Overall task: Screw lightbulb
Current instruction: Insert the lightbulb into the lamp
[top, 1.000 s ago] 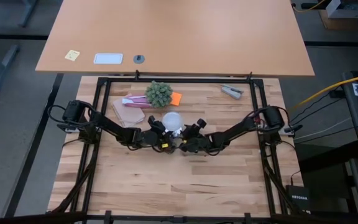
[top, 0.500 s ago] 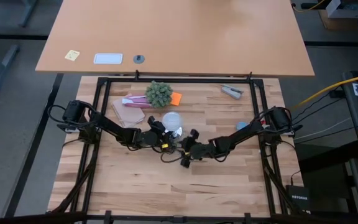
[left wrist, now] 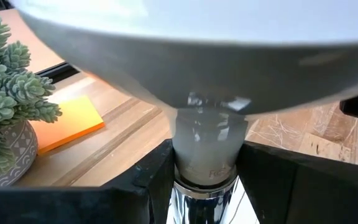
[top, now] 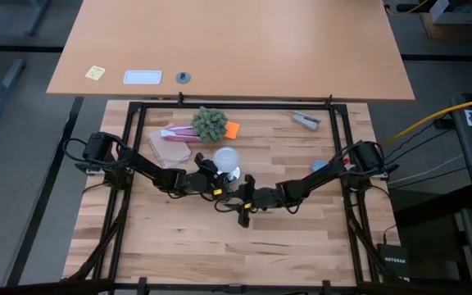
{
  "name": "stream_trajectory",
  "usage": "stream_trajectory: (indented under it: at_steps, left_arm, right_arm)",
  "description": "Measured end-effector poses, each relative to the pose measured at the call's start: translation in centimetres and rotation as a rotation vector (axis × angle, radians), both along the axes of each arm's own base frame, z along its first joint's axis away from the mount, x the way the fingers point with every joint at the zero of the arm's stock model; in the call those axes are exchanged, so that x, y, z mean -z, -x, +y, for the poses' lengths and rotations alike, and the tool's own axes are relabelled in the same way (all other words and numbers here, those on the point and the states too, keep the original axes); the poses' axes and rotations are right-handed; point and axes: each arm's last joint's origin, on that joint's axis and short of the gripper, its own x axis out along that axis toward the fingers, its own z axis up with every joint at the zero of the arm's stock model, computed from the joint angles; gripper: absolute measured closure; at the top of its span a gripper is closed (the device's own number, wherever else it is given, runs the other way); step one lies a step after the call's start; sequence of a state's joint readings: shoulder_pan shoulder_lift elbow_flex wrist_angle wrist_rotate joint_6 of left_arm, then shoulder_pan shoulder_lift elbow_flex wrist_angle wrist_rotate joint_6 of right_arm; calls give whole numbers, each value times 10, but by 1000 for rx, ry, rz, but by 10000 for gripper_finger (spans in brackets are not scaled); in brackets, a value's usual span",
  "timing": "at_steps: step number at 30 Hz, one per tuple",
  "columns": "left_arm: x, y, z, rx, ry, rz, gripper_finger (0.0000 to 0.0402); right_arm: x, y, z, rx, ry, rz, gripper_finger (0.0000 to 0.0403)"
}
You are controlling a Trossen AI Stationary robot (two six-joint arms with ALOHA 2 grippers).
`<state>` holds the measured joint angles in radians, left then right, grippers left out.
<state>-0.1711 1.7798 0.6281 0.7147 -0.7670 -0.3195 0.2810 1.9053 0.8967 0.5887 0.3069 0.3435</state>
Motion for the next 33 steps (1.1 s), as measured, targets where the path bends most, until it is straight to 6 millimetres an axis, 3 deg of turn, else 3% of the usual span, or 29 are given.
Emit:
stream_trajectory:
  at_steps: [15, 33]
  left_arm:
    - [0, 0, 0, -8, 9, -8, 251]
    - [0, 0, 1, -19, 0, -2, 251]
  right_arm:
    - [40, -6, 0, 42, 32, 35, 235]
    - [57, 7, -9, 259, 149, 227, 235]
